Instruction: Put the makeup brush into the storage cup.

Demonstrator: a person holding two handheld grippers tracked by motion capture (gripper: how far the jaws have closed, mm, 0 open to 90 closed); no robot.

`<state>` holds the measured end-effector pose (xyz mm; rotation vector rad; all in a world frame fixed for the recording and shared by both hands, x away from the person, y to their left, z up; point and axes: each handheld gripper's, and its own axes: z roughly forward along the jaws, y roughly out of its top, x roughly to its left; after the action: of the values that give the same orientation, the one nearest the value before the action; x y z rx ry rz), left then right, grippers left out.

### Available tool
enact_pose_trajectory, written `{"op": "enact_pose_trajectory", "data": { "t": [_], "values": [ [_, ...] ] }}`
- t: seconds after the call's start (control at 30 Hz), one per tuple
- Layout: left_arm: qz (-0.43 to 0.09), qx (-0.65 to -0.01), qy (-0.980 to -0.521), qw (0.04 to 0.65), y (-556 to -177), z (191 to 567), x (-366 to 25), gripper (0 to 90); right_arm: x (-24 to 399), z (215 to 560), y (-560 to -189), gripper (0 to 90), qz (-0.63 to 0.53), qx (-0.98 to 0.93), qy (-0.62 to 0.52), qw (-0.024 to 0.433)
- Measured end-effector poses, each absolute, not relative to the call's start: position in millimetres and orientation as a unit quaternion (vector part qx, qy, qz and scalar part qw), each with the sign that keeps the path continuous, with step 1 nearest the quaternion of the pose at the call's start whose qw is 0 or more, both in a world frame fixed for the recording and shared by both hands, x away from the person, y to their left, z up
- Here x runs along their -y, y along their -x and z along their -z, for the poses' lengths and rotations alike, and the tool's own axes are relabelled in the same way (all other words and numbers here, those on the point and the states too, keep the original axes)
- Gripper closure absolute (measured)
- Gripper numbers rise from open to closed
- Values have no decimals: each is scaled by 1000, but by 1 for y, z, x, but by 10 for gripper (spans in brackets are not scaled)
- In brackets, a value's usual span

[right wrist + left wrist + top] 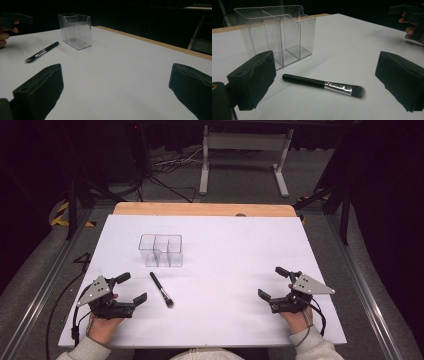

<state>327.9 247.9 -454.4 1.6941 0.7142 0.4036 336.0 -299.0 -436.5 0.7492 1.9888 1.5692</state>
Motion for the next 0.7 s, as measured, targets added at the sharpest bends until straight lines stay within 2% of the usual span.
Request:
{"op": "enact_pose_trajectory", "data": {
  "t": [0.23, 0.7],
  "values": [
    [-162, -306, -729, 591, -329, 452, -247, 40, 298, 435, -335, 0, -574, -731, -269, 252],
    [-175, -294, -719, 604, -330, 451, -245, 31, 298, 435, -335, 1, -581, -729, -269, 241]
  ]
}}
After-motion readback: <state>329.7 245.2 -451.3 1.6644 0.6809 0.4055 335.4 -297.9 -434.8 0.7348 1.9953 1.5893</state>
